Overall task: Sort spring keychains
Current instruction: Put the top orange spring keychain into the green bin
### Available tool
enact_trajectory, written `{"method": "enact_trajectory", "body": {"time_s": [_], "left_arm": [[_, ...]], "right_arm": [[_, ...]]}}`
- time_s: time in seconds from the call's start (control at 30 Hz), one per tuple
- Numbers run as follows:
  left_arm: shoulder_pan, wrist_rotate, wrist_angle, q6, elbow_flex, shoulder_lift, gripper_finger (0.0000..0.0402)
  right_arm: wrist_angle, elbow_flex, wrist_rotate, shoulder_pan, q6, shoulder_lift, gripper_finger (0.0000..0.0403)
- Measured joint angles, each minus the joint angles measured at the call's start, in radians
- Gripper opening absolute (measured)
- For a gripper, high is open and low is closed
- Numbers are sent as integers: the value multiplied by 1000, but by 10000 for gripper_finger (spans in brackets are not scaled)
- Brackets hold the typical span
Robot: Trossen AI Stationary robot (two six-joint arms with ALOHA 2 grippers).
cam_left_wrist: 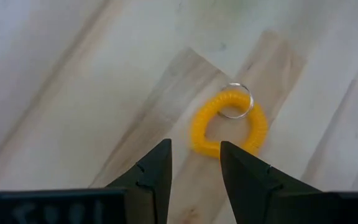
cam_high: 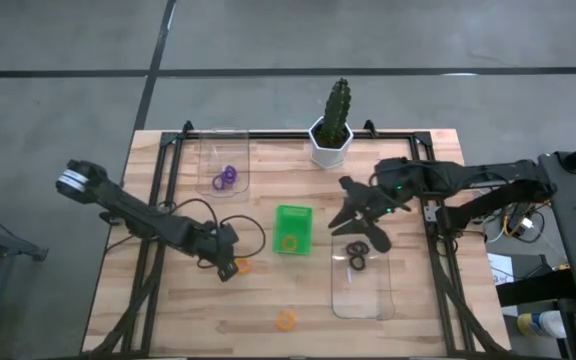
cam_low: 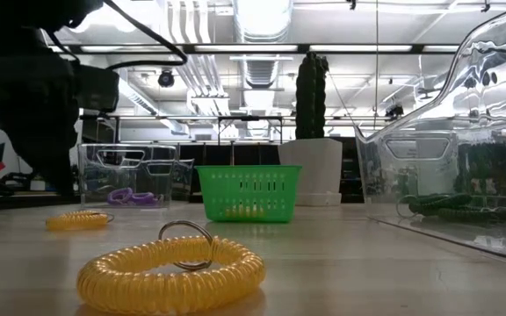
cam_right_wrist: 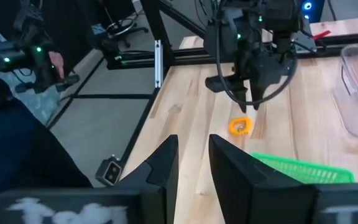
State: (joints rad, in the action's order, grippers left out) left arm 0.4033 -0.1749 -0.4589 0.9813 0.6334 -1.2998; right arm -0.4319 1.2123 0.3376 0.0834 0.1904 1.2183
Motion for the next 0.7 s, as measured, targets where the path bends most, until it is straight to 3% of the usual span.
{"method": "enact_trajectory", "body": {"time_s": [0.2, 0.5, 0.7], "left_arm": [[10, 12, 47, -2, 0, -15, 129], [18, 10, 96, -28, 0, -33, 129], [17, -71, 92, 20, 0, -66, 129]], "right_arm": [[6, -78, -6, 0, 44, -102, 91], [84, -245, -107, -1, 79, -234, 76], [183, -353, -106, -1, 104, -287, 73]]}}
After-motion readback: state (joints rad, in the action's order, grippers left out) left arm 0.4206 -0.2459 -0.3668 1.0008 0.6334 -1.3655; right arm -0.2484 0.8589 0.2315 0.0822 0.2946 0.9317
